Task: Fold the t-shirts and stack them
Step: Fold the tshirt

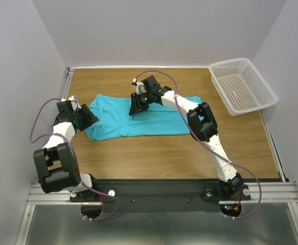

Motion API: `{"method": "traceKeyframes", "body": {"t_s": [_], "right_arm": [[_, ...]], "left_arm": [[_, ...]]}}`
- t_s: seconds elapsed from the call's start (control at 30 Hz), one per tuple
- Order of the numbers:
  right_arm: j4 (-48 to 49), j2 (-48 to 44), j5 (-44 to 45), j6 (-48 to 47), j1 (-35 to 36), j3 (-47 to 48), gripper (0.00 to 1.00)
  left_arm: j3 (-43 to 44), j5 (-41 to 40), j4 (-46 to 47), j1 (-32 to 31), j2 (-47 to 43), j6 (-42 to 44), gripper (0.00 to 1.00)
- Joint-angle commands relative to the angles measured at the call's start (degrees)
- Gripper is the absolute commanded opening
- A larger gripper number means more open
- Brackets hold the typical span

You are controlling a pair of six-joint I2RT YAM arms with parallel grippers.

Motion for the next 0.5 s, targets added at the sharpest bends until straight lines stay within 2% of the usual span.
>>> {"method": "traceKeyframes", "body": {"t_s": [0.0, 0.1, 0.23, 0.33, 0.47], "right_arm": [[1.5, 0.4, -0.2, 1.2, 1.2, 2.3, 0.42], [1.6, 0.2, 0.6, 1.2, 1.3, 2.5, 0.32], [1.8, -0.4, 1.2, 1.1, 1.2, 3.1, 0.08], [2.0, -1.9, 2.3, 0.8, 1.2, 3.2, 0.01], [2.3, -3.0, 3.9, 0.4, 1.0, 3.7, 0.01]], "left_arm": [[1.2, 0.3, -0.6, 0.1, -1.9, 1.8, 0.6], [0.9, 0.5, -0.6, 0.1, -2.1, 2.1, 0.6], [0.7, 0.7, -0.7, 0.1, -2.1, 2.2, 0.6], [0.7, 0.9, -1.2, 0.1, -1.6, 3.0, 0.6], [0.9, 1.4, -1.6, 0.1, -1.1, 3.7, 0.6]]}}
